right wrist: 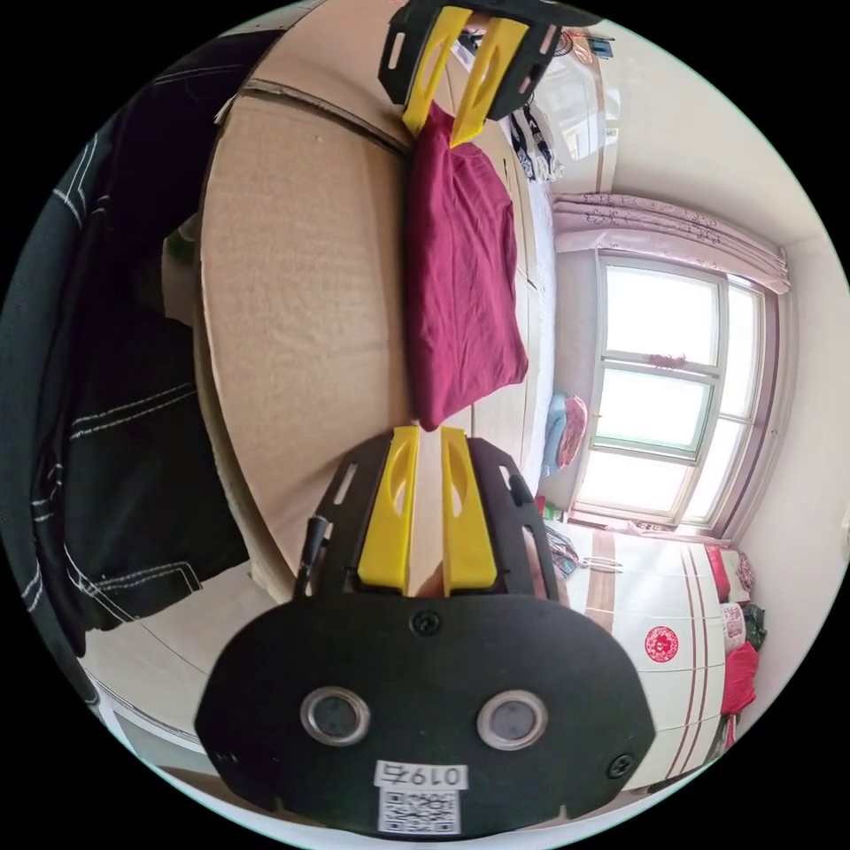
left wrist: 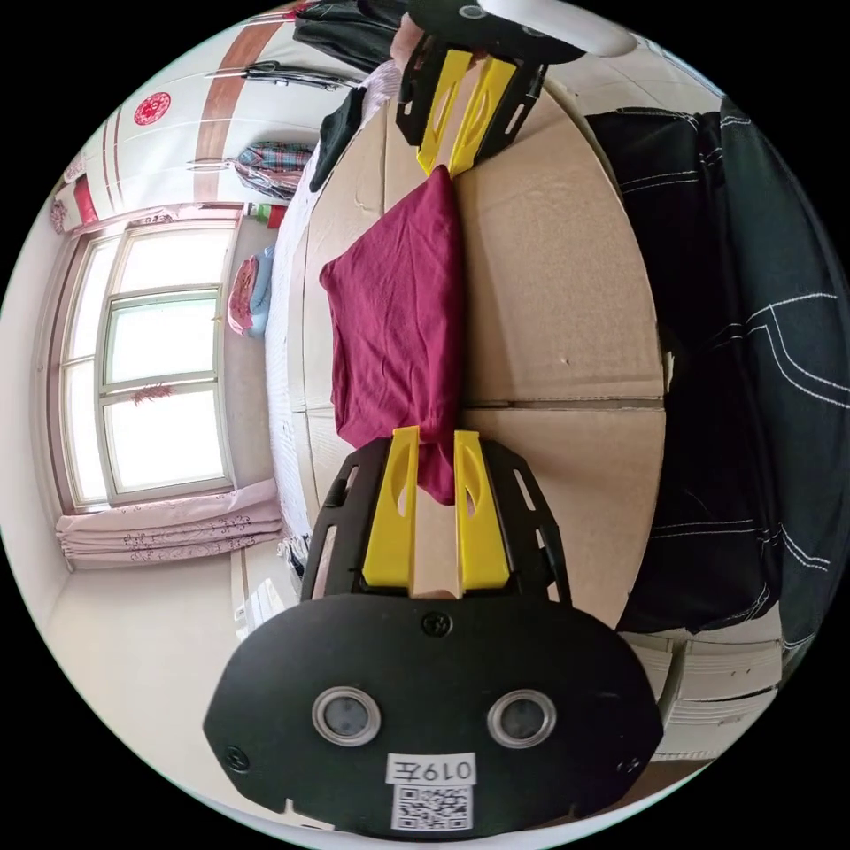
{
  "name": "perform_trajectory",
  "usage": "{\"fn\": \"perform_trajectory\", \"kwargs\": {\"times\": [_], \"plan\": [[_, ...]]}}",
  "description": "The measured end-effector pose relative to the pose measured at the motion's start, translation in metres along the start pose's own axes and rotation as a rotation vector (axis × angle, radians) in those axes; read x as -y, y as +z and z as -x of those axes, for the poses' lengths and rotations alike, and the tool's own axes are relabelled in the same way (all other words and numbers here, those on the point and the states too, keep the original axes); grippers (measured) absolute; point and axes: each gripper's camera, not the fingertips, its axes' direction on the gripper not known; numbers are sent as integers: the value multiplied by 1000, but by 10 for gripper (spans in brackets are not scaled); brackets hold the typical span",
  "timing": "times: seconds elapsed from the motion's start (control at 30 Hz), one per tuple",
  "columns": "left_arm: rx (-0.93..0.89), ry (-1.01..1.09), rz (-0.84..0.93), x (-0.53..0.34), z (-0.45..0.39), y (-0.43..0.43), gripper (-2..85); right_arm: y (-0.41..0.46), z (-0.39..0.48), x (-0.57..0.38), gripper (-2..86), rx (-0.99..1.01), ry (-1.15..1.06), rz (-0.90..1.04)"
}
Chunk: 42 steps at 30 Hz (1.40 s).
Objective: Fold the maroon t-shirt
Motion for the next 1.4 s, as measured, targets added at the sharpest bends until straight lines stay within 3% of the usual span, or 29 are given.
{"fn": "perform_trajectory", "kwargs": {"times": [0.23,0.33,0.4,0.47,0.57,0.7,0.9,1.1,1.4], "plan": [[-52,-137,29,-41,22,-10,21,-33,-31,-31,44,87,249,17],[-137,-404,-37,-64,49,-22,14,-52,-65,-44,3,171,549,-17],[-234,-778,-136,-86,78,-32,12,-62,-89,-53,-5,292,778,-56],[-351,-1001,-230,-103,91,-36,11,-72,-112,-66,-8,506,1055,-148],[-439,-1301,-311,-127,98,-40,10,-83,-121,-66,-9,608,1158,-172],[-320,-1257,-88,-130,95,-43,11,-103,-117,-61,-8,582,1107,-190],[-400,-1327,-108,-149,84,-61,11,-124,-112,-65,-6,657,1157,-133],[-488,-1319,-147,-145,98,-73,10,-159,-112,-59,-6,579,1166,-149],[-434,-1298,-164,-158,114,-96,9,-183,-114,-61,-6,565,1206,-175]]}}
